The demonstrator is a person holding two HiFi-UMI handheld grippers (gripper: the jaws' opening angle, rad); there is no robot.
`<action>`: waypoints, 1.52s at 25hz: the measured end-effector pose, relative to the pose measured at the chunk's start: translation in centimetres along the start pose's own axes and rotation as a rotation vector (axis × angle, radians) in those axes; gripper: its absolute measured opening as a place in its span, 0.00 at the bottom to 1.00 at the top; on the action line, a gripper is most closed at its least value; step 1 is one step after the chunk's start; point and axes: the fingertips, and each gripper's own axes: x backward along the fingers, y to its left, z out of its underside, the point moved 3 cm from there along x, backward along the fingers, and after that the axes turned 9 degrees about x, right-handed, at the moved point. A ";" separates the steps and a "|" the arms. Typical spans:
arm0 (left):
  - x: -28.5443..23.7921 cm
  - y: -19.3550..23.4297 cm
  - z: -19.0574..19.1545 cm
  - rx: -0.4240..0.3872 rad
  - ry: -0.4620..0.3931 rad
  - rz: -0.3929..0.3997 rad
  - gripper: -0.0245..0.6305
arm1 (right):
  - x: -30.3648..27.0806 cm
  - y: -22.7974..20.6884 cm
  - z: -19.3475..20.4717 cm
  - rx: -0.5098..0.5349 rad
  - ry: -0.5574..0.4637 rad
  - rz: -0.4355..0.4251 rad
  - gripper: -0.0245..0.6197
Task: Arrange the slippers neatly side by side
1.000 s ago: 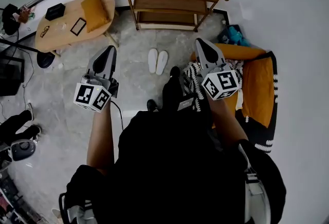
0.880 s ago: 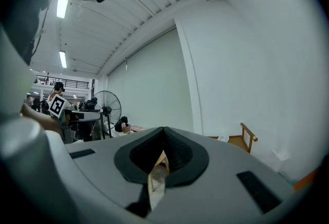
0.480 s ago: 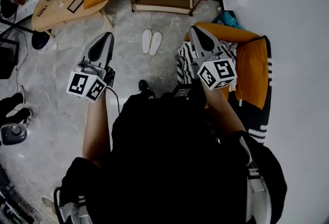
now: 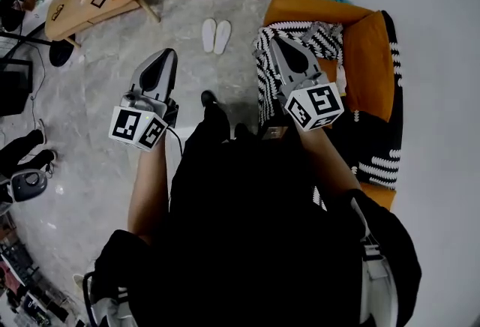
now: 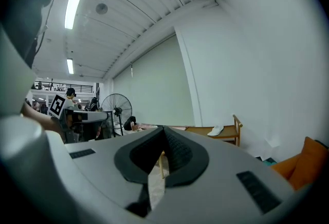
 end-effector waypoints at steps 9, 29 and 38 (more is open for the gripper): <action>3.9 -3.4 1.7 -0.026 0.057 -0.017 0.06 | 4.1 3.4 1.8 0.003 0.004 -0.021 0.09; 8.5 3.8 0.6 -0.129 -0.003 -0.182 0.06 | 0.4 8.2 -0.3 0.071 0.027 0.058 0.09; 8.7 4.2 0.7 -0.088 0.010 -0.157 0.06 | 0.3 9.1 -0.4 0.050 0.036 0.085 0.09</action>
